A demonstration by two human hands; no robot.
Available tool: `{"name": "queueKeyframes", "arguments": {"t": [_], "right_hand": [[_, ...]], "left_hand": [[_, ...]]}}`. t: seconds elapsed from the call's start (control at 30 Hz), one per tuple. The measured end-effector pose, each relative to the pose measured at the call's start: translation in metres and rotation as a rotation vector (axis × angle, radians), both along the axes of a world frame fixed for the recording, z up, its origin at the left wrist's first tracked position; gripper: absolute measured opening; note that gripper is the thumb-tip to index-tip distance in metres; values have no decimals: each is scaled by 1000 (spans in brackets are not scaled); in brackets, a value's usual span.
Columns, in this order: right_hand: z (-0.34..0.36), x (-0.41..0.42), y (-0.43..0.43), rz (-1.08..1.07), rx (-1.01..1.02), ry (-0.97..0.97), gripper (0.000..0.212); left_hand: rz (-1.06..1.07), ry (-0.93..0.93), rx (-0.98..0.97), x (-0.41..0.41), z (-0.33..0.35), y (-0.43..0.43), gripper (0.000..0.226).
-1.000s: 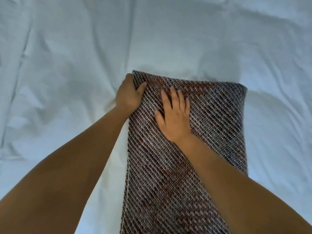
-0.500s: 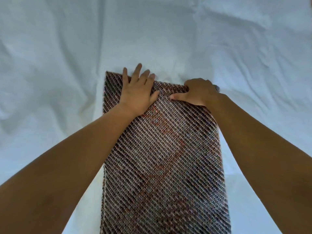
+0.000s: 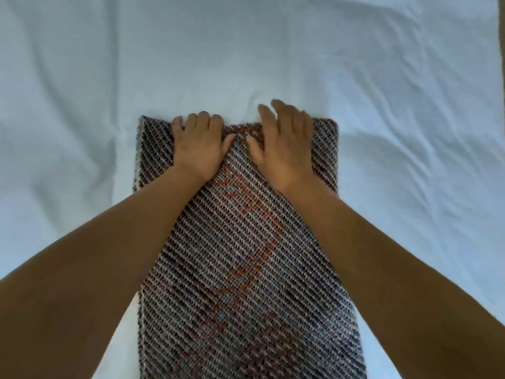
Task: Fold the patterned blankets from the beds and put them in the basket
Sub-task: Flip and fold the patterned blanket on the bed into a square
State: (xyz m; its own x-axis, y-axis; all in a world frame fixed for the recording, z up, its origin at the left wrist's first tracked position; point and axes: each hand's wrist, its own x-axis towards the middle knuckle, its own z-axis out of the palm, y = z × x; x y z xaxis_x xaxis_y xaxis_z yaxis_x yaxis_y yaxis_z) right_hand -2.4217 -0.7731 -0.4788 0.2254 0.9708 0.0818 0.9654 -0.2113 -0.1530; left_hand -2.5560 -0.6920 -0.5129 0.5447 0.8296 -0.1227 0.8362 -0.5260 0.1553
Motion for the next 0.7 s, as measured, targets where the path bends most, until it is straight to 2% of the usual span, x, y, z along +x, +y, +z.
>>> {"name": "queueKeyframes", "arguments": {"t": [0.07, 0.13, 0.23, 0.3, 0.37, 0.43, 0.6, 0.7], "right_hand": [[-7, -33, -32, 143, 28, 63, 57], [-17, -38, -61, 144, -142, 111, 64], [-34, 5, -86, -103, -311, 69, 72], [-41, 35, -99, -269, -394, 17, 74], [-40, 48, -107, -406, -461, 56, 75], [-34, 45, -107, -438, -482, 69, 75], [-12, -20, -106, -160, -248, 49, 71], [-14, -67, -127, 48, -256, 109, 66]], "left_hand": [[-25, -76, 15, 4, 3, -11, 41], [-120, -132, 22, 9, 3, -27, 48], [-184, -41, -25, -1, -6, -44, 64], [-49, 25, -94, -13, -16, -41, 71], [24, 61, -133, -13, -18, -35, 73], [35, 71, -165, -4, -12, -32, 73], [-9, -6, -51, -12, 14, -73, 65], [-31, 6, -132, -44, 13, -135, 60]]}}
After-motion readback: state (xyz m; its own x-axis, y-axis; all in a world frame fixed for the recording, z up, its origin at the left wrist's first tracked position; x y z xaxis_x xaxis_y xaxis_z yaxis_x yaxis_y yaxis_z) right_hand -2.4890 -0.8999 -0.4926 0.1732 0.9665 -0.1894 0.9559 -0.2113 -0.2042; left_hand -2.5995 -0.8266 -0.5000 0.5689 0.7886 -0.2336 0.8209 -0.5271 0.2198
